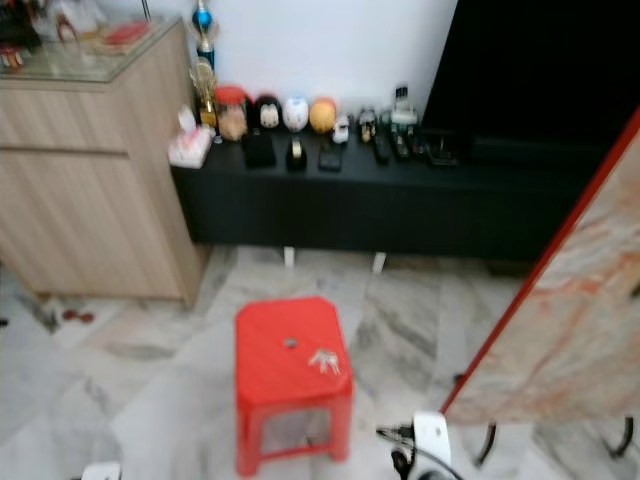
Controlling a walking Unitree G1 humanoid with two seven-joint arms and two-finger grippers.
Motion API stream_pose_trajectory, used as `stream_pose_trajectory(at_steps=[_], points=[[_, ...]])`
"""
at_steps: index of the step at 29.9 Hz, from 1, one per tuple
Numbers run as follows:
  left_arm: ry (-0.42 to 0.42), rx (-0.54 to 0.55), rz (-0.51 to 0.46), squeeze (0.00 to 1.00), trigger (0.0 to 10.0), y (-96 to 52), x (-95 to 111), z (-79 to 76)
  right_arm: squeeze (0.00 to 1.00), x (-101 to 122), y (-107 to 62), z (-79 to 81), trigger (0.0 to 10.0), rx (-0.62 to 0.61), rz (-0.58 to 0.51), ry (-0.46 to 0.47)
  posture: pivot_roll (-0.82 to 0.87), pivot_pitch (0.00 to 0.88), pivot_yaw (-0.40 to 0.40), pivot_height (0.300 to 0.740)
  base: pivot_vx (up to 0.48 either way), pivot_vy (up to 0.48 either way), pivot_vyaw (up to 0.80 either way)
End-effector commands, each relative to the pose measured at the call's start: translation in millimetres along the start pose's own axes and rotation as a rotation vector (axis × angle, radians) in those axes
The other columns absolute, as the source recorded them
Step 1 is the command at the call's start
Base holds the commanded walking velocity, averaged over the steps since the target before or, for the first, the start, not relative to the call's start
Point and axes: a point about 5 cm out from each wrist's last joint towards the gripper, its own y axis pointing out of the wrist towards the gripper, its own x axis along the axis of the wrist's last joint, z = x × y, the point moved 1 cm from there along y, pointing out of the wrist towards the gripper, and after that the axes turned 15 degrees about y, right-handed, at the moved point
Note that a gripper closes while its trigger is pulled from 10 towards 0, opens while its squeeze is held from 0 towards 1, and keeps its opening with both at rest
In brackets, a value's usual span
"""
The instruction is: Hang keys on a hook
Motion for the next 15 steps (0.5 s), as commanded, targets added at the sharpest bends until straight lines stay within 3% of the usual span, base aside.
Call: stream_pose_trajectory(at_steps=[1,6,14,15], points=[[0.032,-0.033,0.021,0.0,10.0,0.2,-1,-11.4,0.0,-1,-2.4,-12.0,10.0,-0.037,0.004,0.013,0.1,0.0,-0.04,0.74,0.0,0.0,0.0],[0.038,-0.037,0.012,0.0,10.0,2.3,7,-12.4,0.0,1,-2.1,-10.4,10.0,-0.019,0.001,-0.022,0.08,0.0,-0.036,0.74,0.0,0.0,0.74],[0.069,-0.048,-0.015,0.0,10.0,5.1,20,-12.6,0.0,12,0.8,-2.7,10.0,-0.009,-0.022,0.008,0.04,0.0,0.01,0.74,0.0,0.0,0.77],[0.089,-0.058,-0.019,0.0,10.0,5.7,22,-14.4,0.0,16,1.1,-3.3,10.0,-0.015,-0.039,0.047,0.03,0.0,0.019,0.74,0.0,0.0,0.0]])
